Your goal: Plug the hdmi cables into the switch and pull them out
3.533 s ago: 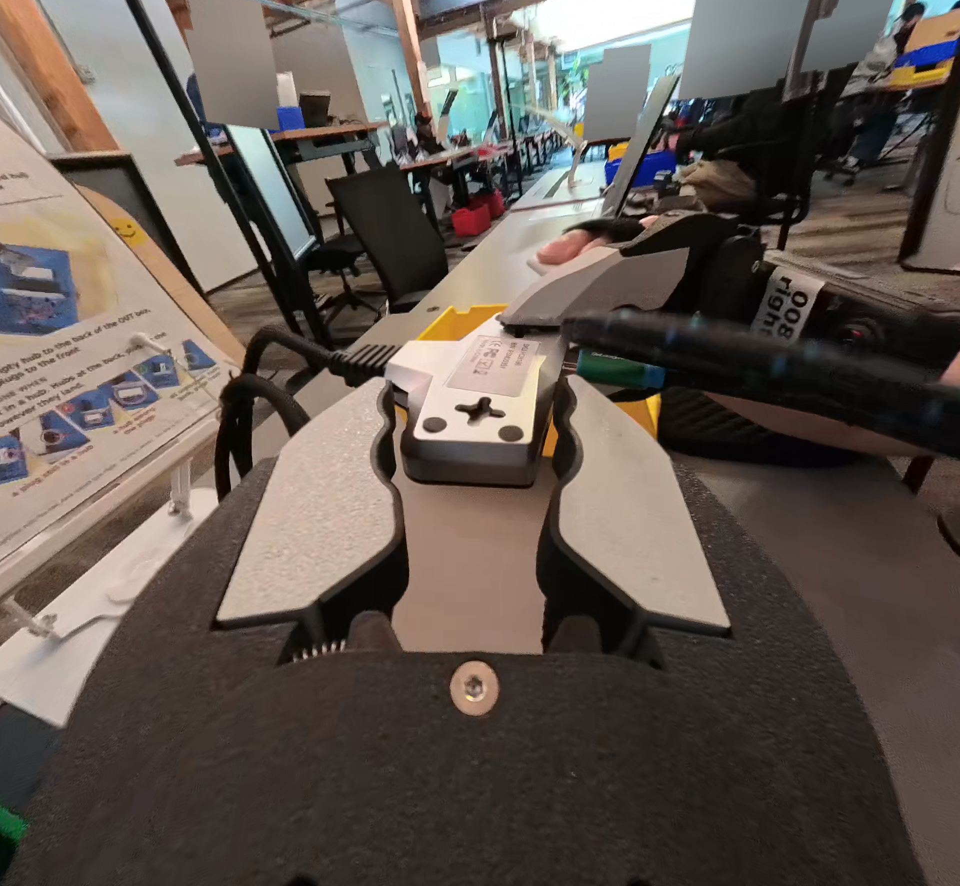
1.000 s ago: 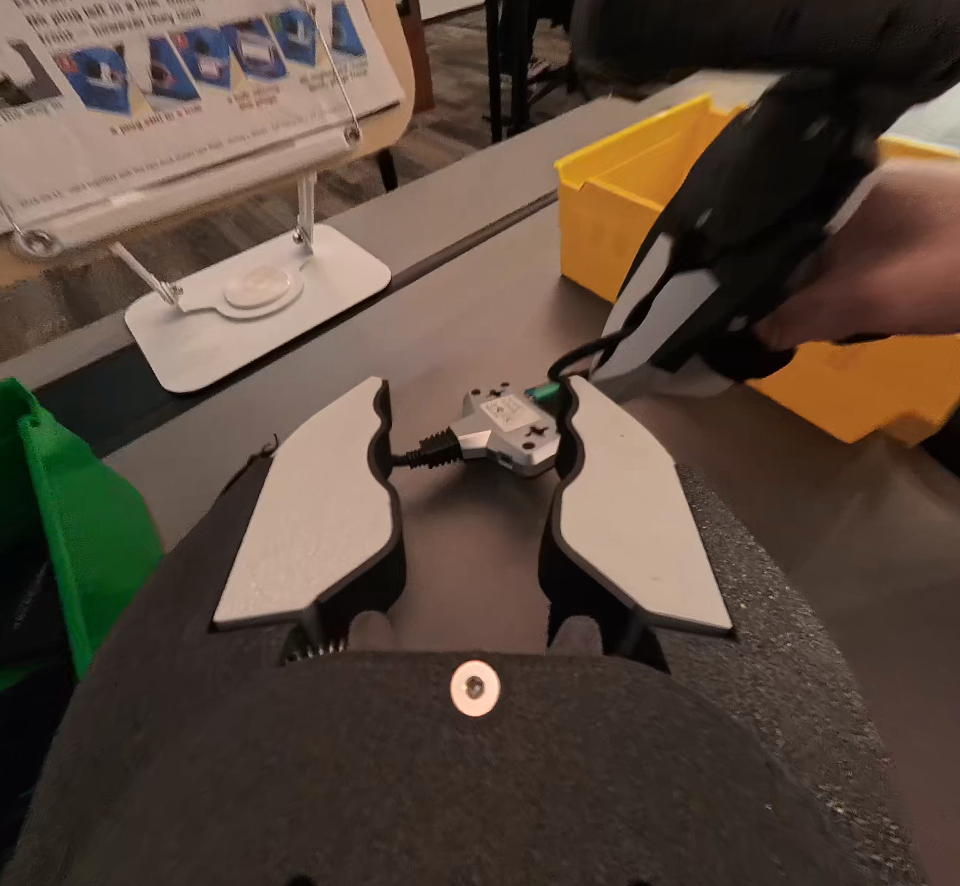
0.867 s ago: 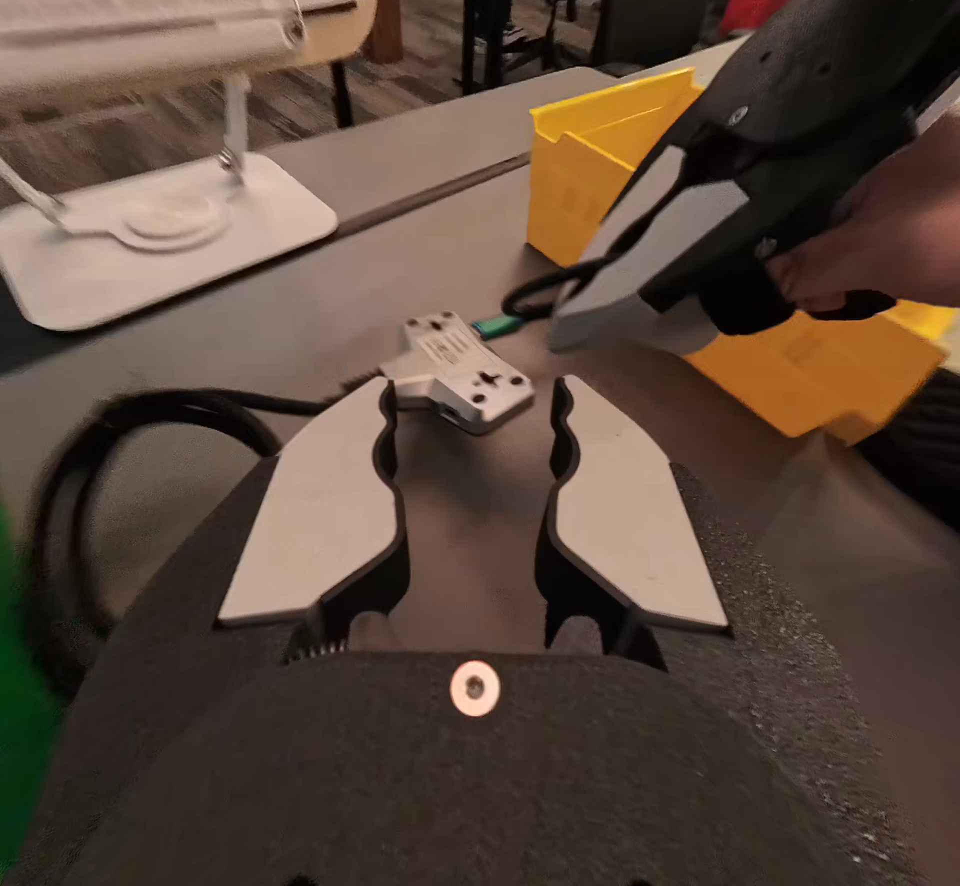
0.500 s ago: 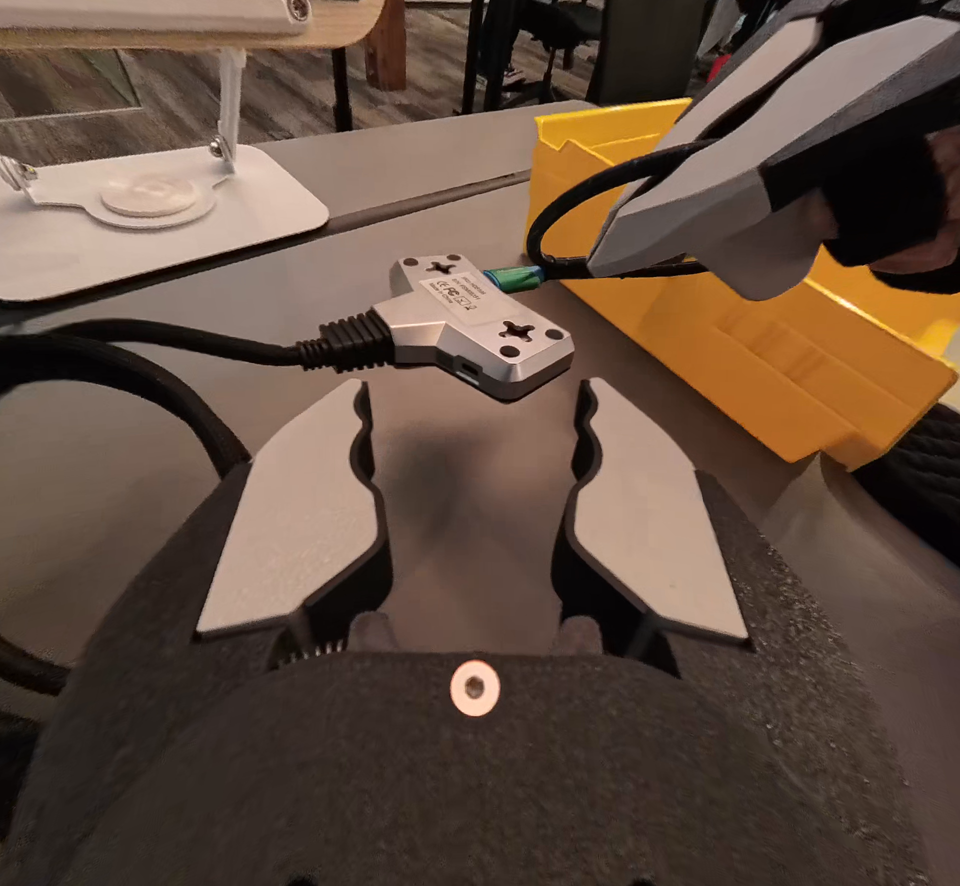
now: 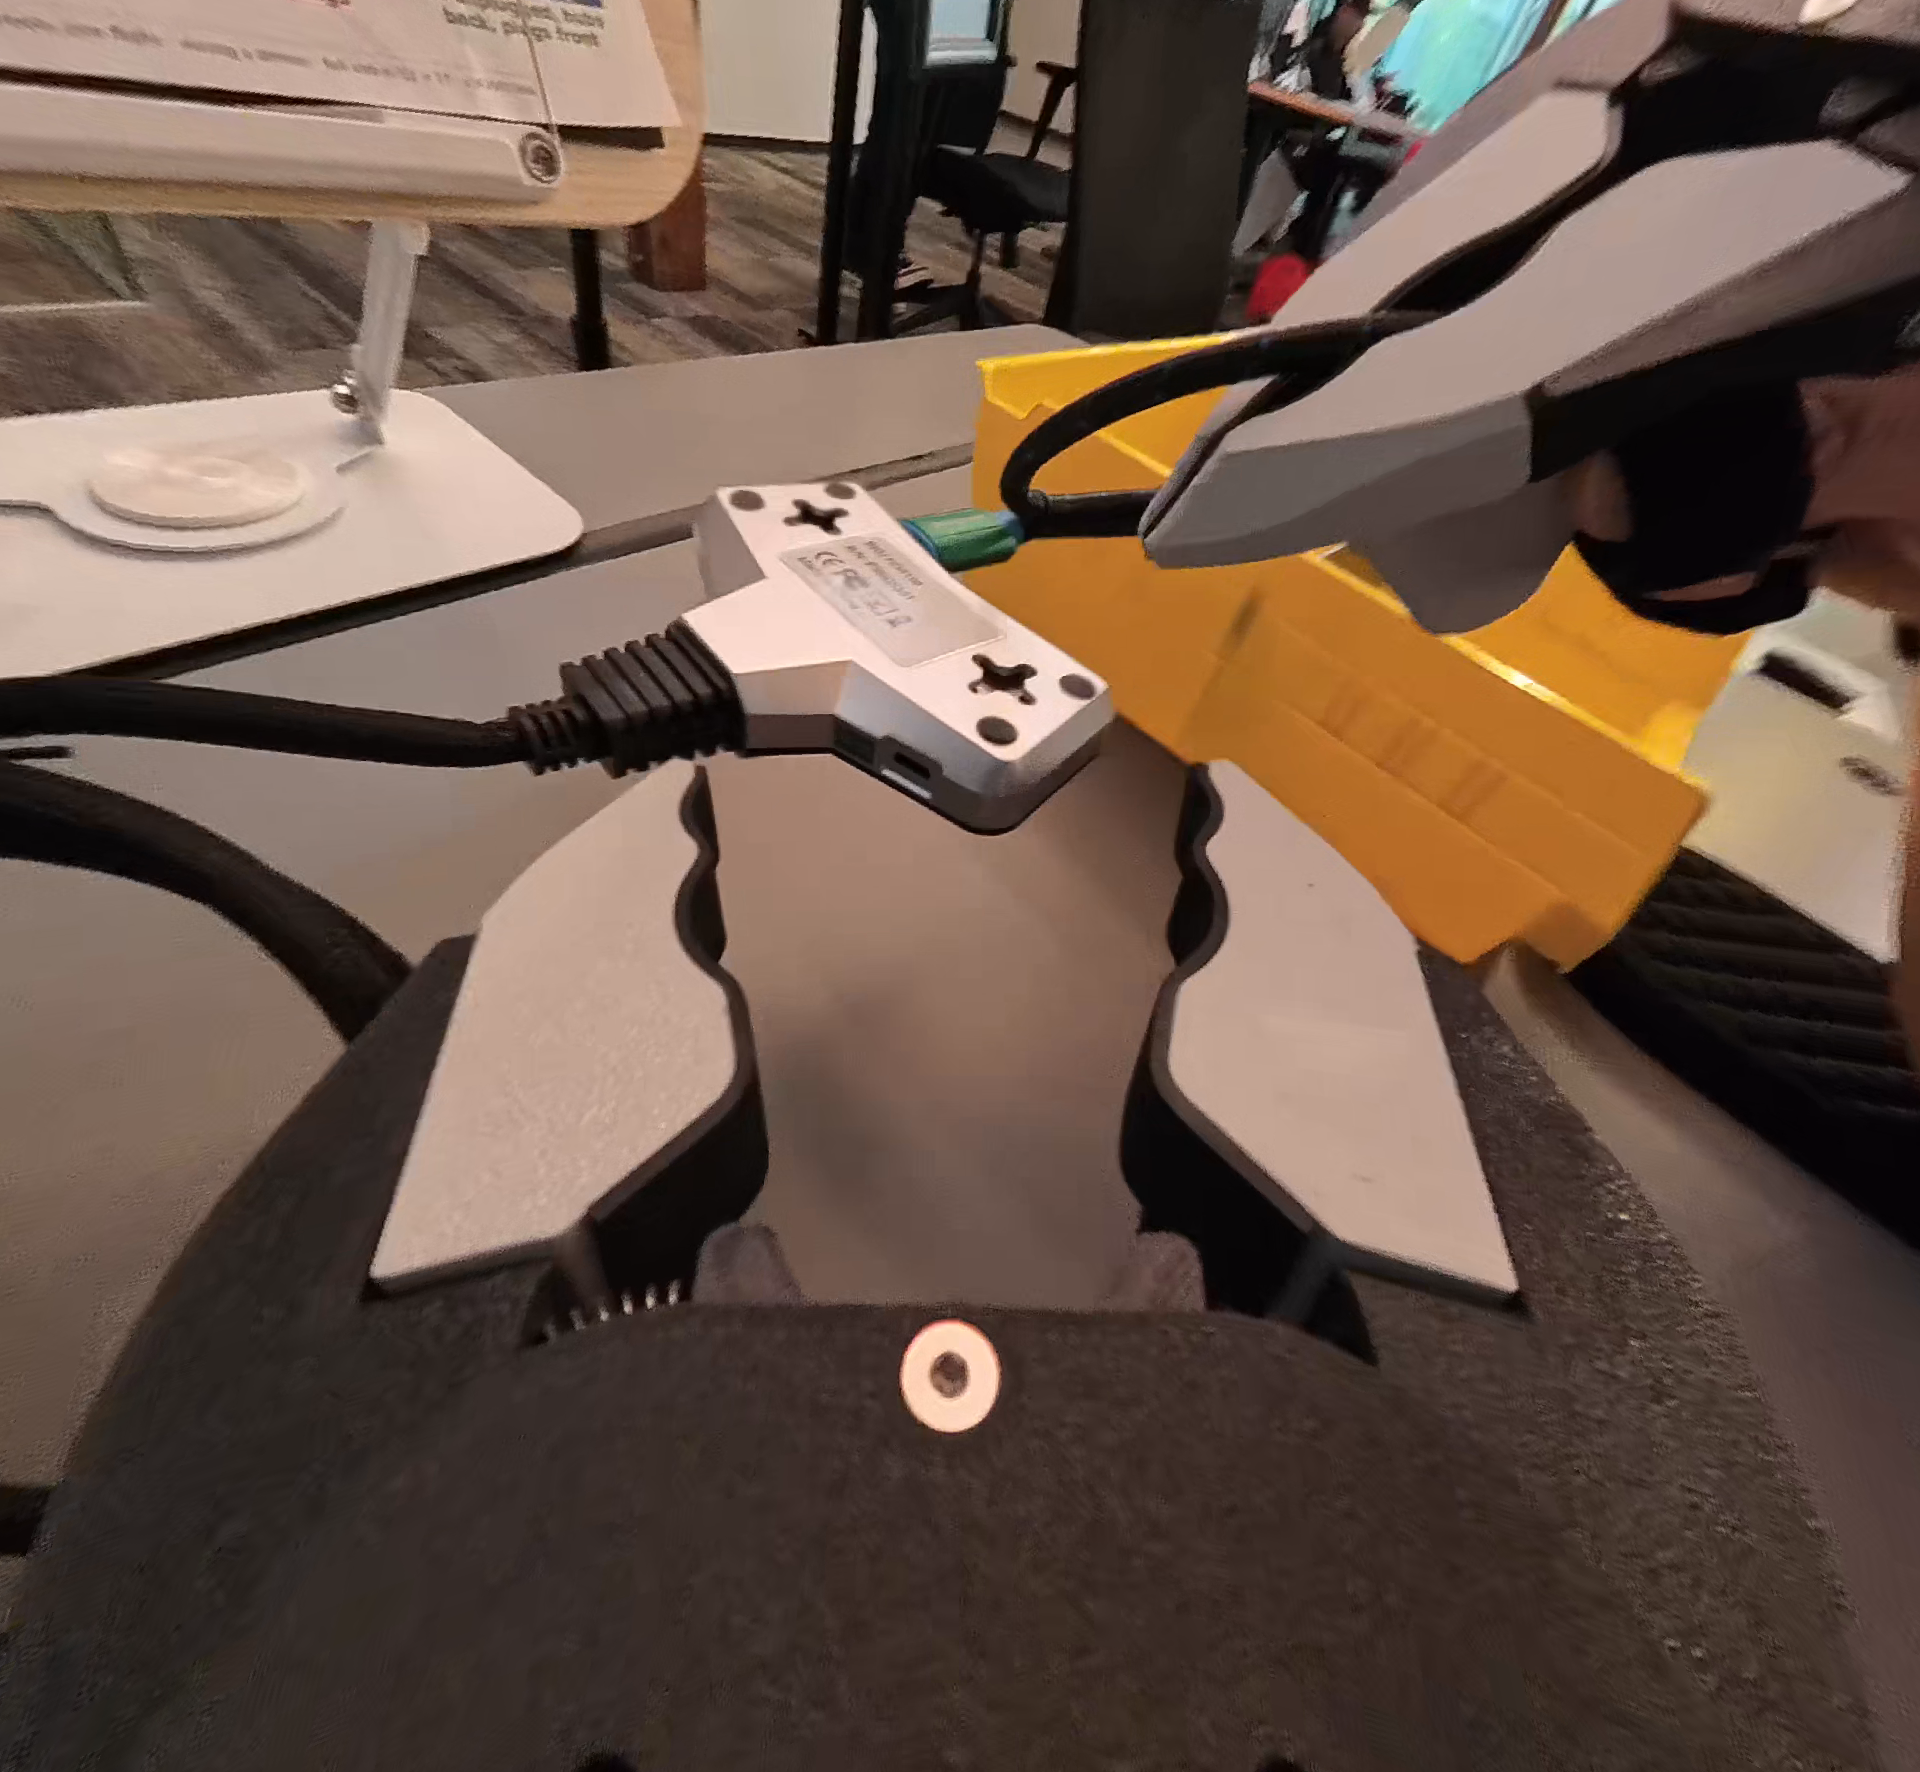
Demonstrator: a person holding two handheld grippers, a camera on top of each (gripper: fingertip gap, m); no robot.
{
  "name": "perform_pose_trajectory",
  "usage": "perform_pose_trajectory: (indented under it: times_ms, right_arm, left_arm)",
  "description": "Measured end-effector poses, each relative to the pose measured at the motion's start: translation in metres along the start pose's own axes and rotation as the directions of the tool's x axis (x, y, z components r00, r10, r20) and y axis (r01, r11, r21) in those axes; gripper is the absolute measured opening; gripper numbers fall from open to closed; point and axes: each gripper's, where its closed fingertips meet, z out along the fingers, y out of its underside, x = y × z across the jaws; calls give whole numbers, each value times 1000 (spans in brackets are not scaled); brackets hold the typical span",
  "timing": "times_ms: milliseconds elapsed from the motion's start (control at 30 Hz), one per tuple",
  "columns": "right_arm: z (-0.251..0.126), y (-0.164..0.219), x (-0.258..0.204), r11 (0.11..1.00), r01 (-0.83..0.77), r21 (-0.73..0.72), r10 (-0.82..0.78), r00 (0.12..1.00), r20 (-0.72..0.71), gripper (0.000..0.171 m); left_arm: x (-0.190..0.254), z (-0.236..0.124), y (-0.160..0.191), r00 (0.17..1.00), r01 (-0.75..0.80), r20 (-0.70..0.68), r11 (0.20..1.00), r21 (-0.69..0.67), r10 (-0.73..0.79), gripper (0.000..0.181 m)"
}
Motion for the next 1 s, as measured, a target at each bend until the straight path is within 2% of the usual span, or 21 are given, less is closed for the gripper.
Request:
perform_pose_trajectory:
  times_ms: [100, 233, 467, 633, 767, 900, 1000]
  right_arm:
    - [-3, -7, -1, 999, 34, 35, -33, 999, -28, 0]
    - [-6, -19, -4, 994, 40, 105, -35, 998, -46, 0]
    - [-9, -32, -12, 981, 75, 180, -59, 994, -97, 0]
    - [-7, -30, -4, 982, 2, 191, 13, 997, -76, 0]
    - [-8, -24, 9, 979, -88, 184, 96, 995, -32, 0]
    - [-11, -19, 7, 988, -60, 144, 63, 998, -17, 0]
    - [-13, -19, -1, 992, -43, 120, 45, 999, -11, 0]
  left_arm:
    - [0, -4, -10, 997, 70, -43, 996, 50, -68, 85]
    - [-10, -10, -20, 989, 145, -37, 986, 87, -142, 76]
    - [-19, -15, -26, 994, 111, 15, 990, 90, -113, 74]
    - [-23, -15, -21, 984, -116, 140, 992, 40, 109, 71]
    - [-24, -14, -18, 905, -354, 234, 934, -49, 355, 74]
    - [-13, -10, -16, 792, -579, 163, 809, -103, 588, 80]
    - [-8, -10, -15, 810, -576, 66, 812, -98, 583, 85]
